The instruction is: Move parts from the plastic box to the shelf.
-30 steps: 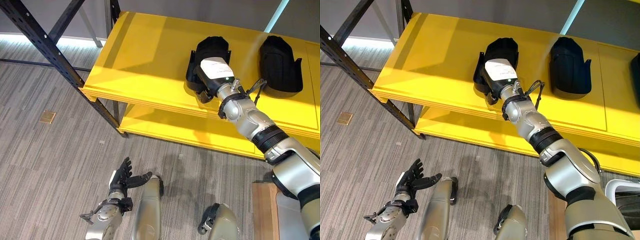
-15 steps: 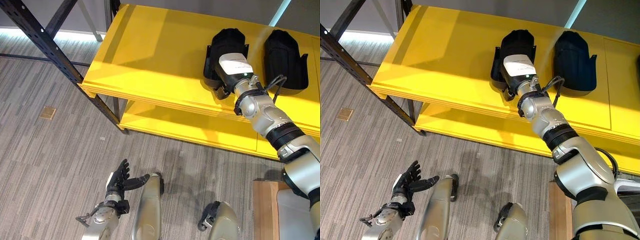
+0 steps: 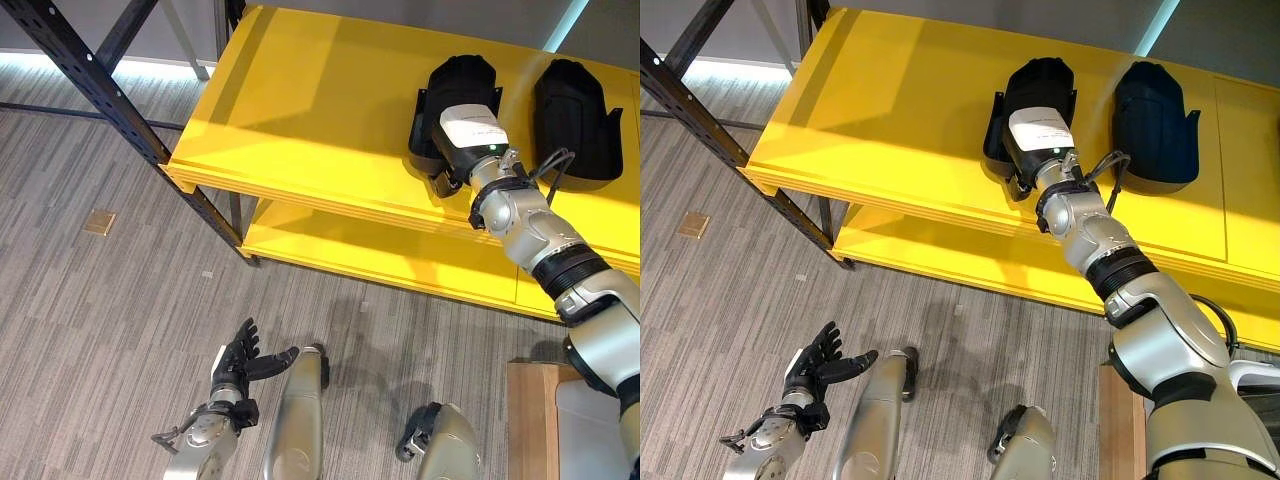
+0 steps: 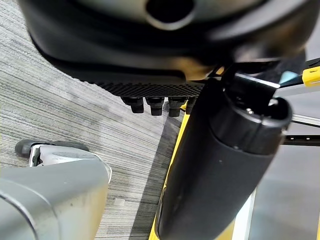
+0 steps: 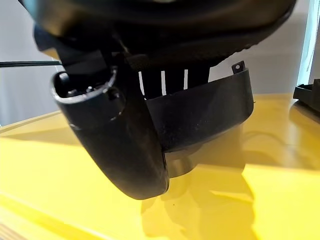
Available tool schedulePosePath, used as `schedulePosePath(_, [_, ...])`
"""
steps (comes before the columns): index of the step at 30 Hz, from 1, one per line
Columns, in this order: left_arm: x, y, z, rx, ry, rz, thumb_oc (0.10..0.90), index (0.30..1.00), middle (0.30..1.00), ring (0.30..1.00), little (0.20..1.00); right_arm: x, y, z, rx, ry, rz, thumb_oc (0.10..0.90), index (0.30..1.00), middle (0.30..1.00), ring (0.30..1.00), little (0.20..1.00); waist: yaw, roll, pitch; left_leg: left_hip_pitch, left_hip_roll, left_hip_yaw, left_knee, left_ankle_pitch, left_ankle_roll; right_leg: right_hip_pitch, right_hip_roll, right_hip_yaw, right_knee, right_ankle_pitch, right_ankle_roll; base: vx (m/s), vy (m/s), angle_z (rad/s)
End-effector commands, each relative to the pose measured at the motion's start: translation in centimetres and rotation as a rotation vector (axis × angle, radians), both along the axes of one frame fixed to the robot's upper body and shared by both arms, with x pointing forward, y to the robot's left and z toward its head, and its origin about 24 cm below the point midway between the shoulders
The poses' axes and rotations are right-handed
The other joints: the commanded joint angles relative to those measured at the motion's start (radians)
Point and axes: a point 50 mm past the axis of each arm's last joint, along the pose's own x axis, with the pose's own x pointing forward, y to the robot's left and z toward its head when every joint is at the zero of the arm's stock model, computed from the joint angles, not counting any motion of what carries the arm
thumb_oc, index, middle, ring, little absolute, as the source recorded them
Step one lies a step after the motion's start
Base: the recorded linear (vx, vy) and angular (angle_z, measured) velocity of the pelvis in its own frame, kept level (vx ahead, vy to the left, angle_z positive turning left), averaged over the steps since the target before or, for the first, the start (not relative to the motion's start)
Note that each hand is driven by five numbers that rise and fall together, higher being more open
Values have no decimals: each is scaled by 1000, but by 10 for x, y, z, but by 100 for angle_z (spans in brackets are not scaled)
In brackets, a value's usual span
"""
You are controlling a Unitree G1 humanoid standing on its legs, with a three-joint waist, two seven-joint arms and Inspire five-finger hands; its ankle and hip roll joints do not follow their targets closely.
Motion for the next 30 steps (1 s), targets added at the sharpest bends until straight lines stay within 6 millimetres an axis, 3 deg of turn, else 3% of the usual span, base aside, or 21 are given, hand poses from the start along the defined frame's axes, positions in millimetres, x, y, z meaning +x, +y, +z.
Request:
schedulePosePath(1, [16,10,30,29,-180,-1,900,1000,1000,1000,1000,-6,3,87,10,-247,10,400,300,300,300,300,33,7,-21,52,63,-92,64,-126,-57,12,14,-16,-43,66,-5,4,-4,6])
schedulePosePath(12, [15,17,33,39,-188,17,900,1000,1000,1000,1000,-11,14,113,-43,-305,29,400,300,300,300,300,55,-1,-25,38,54,-103,62,-120,-58,12,11,-29,-43,71,-4,4,-4,3])
schedulePosePath(30, [15,20,33,48,-187,17,900,1000,1000,1000,1000,-12,18,119,-58,-307,41,400,300,300,300,300,64,-5,-25,31,52,-107,62,-122,-57,5,14,-29,-42,69,-3,1,0,2])
